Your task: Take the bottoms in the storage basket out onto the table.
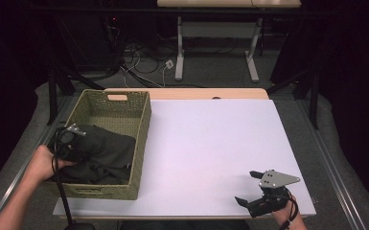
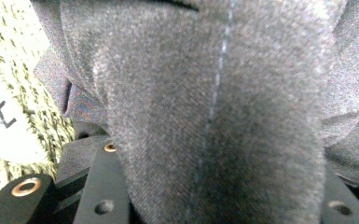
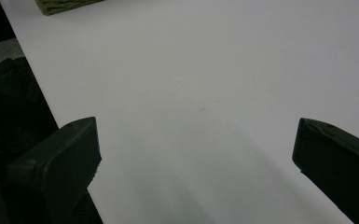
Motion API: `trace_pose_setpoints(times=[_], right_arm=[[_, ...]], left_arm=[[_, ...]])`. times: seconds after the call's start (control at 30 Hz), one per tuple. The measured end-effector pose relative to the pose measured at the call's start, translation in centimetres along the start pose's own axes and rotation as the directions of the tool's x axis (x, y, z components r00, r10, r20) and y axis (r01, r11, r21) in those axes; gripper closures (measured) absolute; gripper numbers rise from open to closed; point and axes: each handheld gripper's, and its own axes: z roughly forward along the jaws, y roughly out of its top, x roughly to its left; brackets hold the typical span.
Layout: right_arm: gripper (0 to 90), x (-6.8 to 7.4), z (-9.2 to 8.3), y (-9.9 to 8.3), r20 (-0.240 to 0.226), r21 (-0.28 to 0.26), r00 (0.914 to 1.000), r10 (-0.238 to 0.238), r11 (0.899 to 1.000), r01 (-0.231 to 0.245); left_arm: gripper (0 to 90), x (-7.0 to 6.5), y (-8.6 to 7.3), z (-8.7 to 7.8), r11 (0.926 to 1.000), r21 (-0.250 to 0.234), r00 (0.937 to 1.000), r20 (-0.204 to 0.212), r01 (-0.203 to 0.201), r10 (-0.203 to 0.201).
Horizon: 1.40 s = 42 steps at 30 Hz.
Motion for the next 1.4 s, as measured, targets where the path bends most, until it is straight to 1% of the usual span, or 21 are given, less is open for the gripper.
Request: trace_pose_setpoints(times=[0.1, 0.27, 0.3, 0.4, 0.5, 0.57, 0.63, 0.67, 0.8, 1.0, 1.03, 1.1, 1.17, 1.23, 1.33, 1.37, 1.4], right_arm=[[0.5, 0.1, 0.0, 0.0, 0.003, -0.001, 1.0, 0.005, 1.0, -0.005], [0.5, 0.1, 0.0, 0.0, 0.006, -0.007, 1.0, 0.003, 1.0, -0.003], [0.5, 0.1, 0.0, 0.0, 0.004, -0.009, 1.0, 0.002, 1.0, -0.002], [0.5, 0.1, 0.0, 0.0, 0.004, -0.01, 1.0, 0.002, 1.0, -0.002], [0.5, 0.1, 0.0, 0.0, 0.004, -0.008, 1.0, 0.004, 1.0, -0.004], [0.5, 0.1, 0.0, 0.0, 0.005, -0.01, 1.0, 0.003, 1.0, -0.003], [0.5, 0.1, 0.0, 0.0, 0.005, -0.009, 1.0, 0.003, 1.0, -0.003], [0.5, 0.1, 0.0, 0.0, 0.005, -0.01, 1.0, 0.003, 1.0, -0.003], [0.5, 0.1, 0.0, 0.0, 0.005, -0.011, 1.0, 0.003, 1.0, -0.003], [0.5, 0.1, 0.0, 0.0, 0.004, -0.011, 1.0, 0.004, 1.0, -0.004], [0.5, 0.1, 0.0, 0.0, 0.004, -0.011, 1.0, 0.004, 1.0, -0.004], [0.5, 0.1, 0.0, 0.0, 0.004, -0.01, 1.0, 0.004, 1.0, -0.004], [0.5, 0.1, 0.0, 0.0, 0.003, -0.01, 1.0, 0.003, 1.0, -0.003], [0.5, 0.1, 0.0, 0.0, 0.003, -0.01, 1.0, -0.001, 1.0, 0.001], [0.5, 0.1, 0.0, 0.0, 0.001, -0.009, 1.0, 0.0, 1.0, 0.0], [0.5, 0.0, 0.0, 0.0, -0.001, -0.001, 1.0, -0.001, 1.0, 0.001], [0.5, 0.1, 0.0, 0.0, 0.002, -0.003, 1.0, 0.001, 1.0, -0.001]], left_arm=[[56.8, 0.0, 0.0, -0.4, 0.9998, -0.021, 1.0, 0.008, -0.004, 0.004], [56.7, 0.0, 0.2, -0.8, 0.9988, -0.047, 0.9999, 0.005, -0.013, 0.013], [56.7, 0.0, 0.2, -0.8, 0.9984, -0.053, 0.9998, 0.003, -0.021, 0.021], [56.7, 0.0, 0.3, -1.0, 0.9979, -0.06, 0.9998, 0.0, -0.022, 0.022], [56.8, 0.0, 0.3, -1.2, 0.9963, -0.082, 0.9996, -0.01, -0.026, 0.025], [56.8, 0.1, 0.3, -1.4, 0.9962, -0.083, 0.9996, -0.007, -0.028, 0.027], [56.9, 0.1, 0.4, -1.6, 0.9952, -0.095, 0.9997, -0.009, -0.025, 0.024], [56.8, 0.1, 0.4, -1.7, 0.9946, -0.1, 0.9995, -0.014, -0.028, 0.027], [56.9, 0.3, 0.3, -2.0, 0.9916, -0.127, 0.9997, -0.01, -0.025, 0.024], [56.9, 0.4, 0.4, -2.6, 0.9882, -0.151, 0.9996, -0.015, -0.025, 0.023], [56.9, 0.4, 0.4, -2.7, 0.9881, -0.152, 0.9997, -0.01, -0.024, 0.023], [56.9, 0.4, 0.4, -2.8, 0.9857, -0.167, 0.9997, -0.016, -0.023, 0.02], [56.9, 0.5, 0.5, -3.0, 0.9845, -0.174, 0.9997, -0.012, -0.022, 0.02], [56.9, 0.4, 0.4, -3.0, 0.9811, -0.193, 0.9999, -0.011, -0.013, 0.011], [56.9, 0.6, 0.4, -3.0, 0.9781, -0.208, 0.9999, -0.008, -0.013, 0.011], [56.9, 0.6, 0.5, -3.1, 0.9787, -0.205, 1.0, -0.004, -0.004, 0.004], [56.9, 0.7, 0.5, -3.1, 0.9779, -0.209, 1.0, -0.002, -0.004, 0.004]])
